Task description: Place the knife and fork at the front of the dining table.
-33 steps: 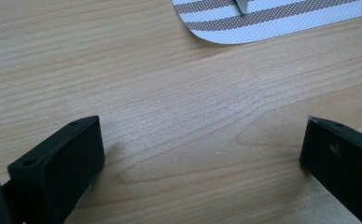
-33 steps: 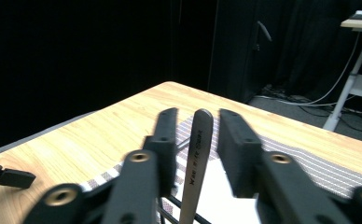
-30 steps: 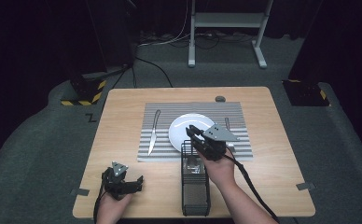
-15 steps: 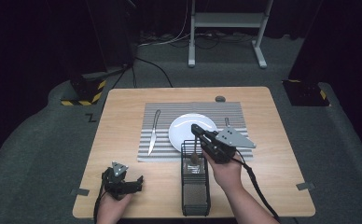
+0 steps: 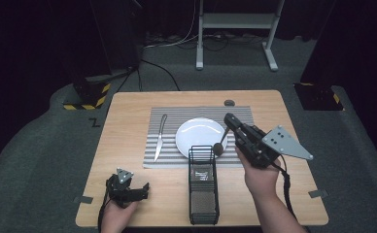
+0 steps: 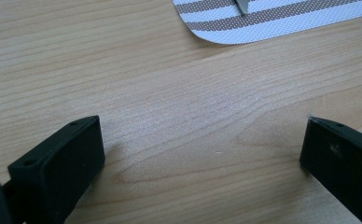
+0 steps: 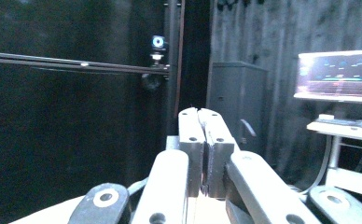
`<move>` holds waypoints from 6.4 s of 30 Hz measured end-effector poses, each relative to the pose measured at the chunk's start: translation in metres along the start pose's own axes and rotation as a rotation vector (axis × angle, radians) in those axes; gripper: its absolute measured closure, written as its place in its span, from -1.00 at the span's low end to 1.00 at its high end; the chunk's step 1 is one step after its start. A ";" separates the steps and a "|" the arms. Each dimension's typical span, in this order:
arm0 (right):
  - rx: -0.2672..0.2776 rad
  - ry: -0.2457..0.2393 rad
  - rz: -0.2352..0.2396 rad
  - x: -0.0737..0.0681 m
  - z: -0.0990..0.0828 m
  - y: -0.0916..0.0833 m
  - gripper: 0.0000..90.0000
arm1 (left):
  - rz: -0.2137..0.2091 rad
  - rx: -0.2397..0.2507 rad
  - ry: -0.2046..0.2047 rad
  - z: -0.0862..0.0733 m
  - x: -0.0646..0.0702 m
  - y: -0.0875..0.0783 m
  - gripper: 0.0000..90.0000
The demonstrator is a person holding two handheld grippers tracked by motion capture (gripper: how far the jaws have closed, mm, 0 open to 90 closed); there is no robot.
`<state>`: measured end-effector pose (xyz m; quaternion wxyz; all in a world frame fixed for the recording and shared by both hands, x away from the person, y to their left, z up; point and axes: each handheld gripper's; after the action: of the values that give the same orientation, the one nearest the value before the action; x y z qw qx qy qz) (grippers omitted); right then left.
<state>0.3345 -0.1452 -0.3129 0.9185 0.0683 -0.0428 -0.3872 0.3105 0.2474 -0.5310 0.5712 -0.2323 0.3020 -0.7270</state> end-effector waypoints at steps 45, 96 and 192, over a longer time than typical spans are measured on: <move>-0.317 0.014 -0.309 0.123 -0.122 -0.021 0.96 | 0.001 0.000 -0.003 0.000 0.000 0.000 -1.00; -0.485 0.170 -0.377 0.197 -0.184 0.051 0.87 | 0.002 0.000 0.000 -0.001 0.001 -0.001 -1.00; -0.897 0.154 -0.421 0.093 -0.195 -0.134 -0.65 | 0.000 0.001 0.003 -0.001 0.001 -0.001 -0.99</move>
<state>0.3303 -0.2867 -0.5244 0.7599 -0.2976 0.2107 -0.5382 0.3086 0.2472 -0.5310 0.5710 -0.2310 0.3026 -0.7273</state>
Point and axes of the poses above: each handheld gripper's, and its own axes: y roughly forward along the jaws, z roughly out of its top, x roughly to its right, and after that the axes turned 1 degree about z, right-handed
